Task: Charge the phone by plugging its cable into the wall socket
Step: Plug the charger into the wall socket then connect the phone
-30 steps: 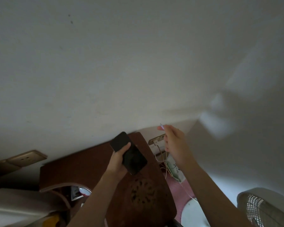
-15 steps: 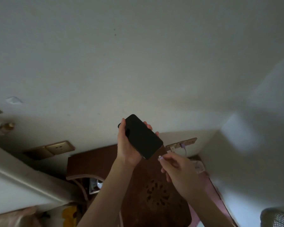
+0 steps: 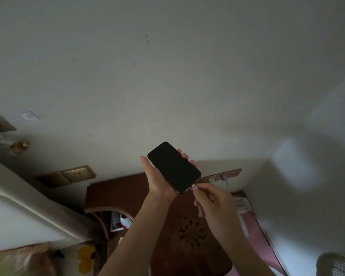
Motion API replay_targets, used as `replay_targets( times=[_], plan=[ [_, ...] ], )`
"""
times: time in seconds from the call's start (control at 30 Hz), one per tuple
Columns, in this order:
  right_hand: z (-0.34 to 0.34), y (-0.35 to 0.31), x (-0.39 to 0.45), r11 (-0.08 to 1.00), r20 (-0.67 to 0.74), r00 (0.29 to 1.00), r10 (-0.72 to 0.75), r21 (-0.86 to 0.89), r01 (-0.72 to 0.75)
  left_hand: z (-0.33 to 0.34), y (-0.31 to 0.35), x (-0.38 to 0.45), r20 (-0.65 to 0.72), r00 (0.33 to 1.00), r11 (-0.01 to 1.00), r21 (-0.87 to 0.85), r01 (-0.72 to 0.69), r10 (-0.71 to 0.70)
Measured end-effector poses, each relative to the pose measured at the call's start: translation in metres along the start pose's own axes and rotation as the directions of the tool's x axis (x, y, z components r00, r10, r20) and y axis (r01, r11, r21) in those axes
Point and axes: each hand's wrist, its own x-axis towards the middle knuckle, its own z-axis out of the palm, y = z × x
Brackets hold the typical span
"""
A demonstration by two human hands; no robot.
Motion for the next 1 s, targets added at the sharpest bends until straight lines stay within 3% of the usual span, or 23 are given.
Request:
replay_targets(
  times=[0.17,0.47,0.57,0.67,0.77,0.87,1.0],
  plan=[
    [-0.003,-0.001,0.0,0.998,0.028,0.999,0.016,-0.061,-0.014,-0.002,-0.001,0.002,-0.051,0.998,0.998,0.062,-0.033,0.036],
    [-0.002,0.007,0.008,0.981,0.101,0.979,0.176,0.062,-0.183,-0.018,-0.006,0.009,-0.172,0.985,0.984,0.176,0.01,0.021],
    [0.002,0.022,0.012,0.977,0.118,0.971,0.208,0.029,-0.213,-0.038,-0.007,0.014,-0.234,0.972,0.981,0.19,0.024,0.021],
    [0.005,0.046,0.016,0.955,0.191,0.935,0.298,-0.061,-0.292,-0.062,-0.011,0.018,-0.333,0.942,0.942,0.327,0.08,0.036],
    [0.01,0.073,0.024,0.92,0.198,0.901,0.385,-0.161,-0.358,-0.079,-0.013,0.024,-0.353,0.924,0.856,0.514,0.06,0.148],
    [0.021,0.098,0.031,0.9,0.151,0.909,0.389,-0.276,-0.339,-0.094,-0.016,0.033,-0.349,0.899,0.76,0.65,0.03,0.263],
    [0.042,0.127,0.034,0.806,0.098,0.92,0.38,-0.522,-0.278,-0.118,-0.03,0.043,-0.41,0.861,0.674,0.73,0.114,0.299]
  ],
)
